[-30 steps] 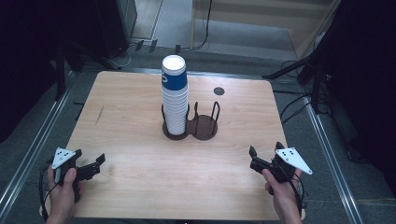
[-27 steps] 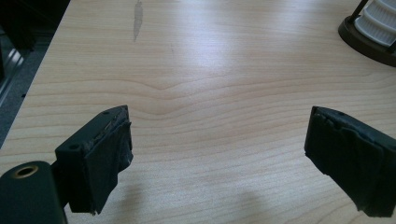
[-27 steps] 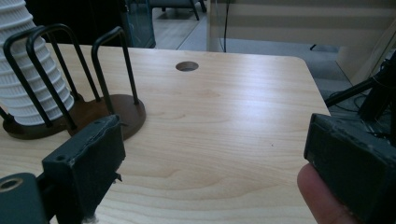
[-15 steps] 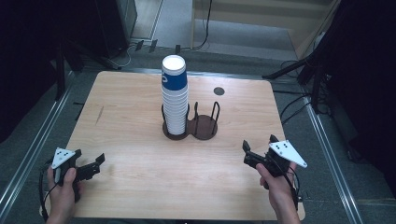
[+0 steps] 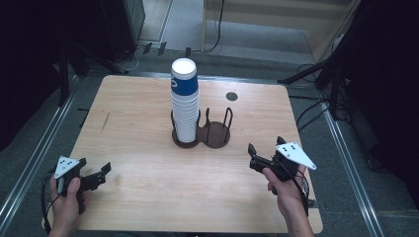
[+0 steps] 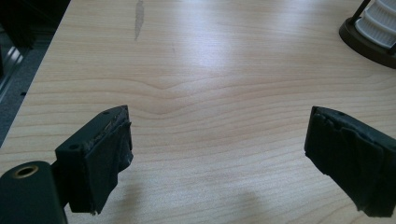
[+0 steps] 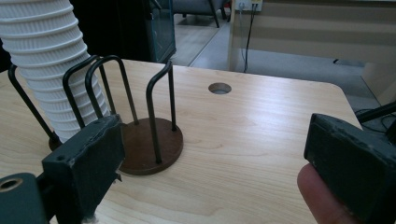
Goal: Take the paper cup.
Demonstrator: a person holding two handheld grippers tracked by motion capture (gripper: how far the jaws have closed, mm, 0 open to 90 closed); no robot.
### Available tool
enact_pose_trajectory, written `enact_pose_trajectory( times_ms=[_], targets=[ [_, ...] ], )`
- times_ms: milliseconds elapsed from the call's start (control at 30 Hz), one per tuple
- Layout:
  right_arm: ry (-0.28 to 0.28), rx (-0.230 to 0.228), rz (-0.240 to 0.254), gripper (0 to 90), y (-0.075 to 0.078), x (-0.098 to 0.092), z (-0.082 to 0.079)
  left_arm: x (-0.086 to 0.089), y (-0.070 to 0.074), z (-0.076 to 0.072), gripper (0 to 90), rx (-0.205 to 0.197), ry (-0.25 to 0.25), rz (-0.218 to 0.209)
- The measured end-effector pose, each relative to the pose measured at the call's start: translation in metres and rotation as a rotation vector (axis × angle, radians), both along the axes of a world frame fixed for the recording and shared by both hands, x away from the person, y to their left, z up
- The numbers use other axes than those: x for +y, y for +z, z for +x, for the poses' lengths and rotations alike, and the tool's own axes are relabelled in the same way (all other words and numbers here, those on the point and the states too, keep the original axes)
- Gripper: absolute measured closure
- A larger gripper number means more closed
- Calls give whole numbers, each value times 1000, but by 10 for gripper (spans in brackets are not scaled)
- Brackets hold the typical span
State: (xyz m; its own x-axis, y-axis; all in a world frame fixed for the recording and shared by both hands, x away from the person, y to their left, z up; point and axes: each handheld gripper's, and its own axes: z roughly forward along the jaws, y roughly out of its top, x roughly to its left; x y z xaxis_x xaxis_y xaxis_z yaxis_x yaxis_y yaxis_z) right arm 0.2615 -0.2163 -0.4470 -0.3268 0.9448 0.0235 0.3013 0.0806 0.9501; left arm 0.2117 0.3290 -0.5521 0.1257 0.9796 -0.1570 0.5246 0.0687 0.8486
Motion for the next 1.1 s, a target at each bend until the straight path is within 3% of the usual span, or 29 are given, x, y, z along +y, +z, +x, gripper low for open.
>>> enact_pose_trajectory(
  times_ms=[1100],
  targets=[
    [77,-24,22,49,18,53,14,0,0,0,82,-6,-7,-5]
  ],
)
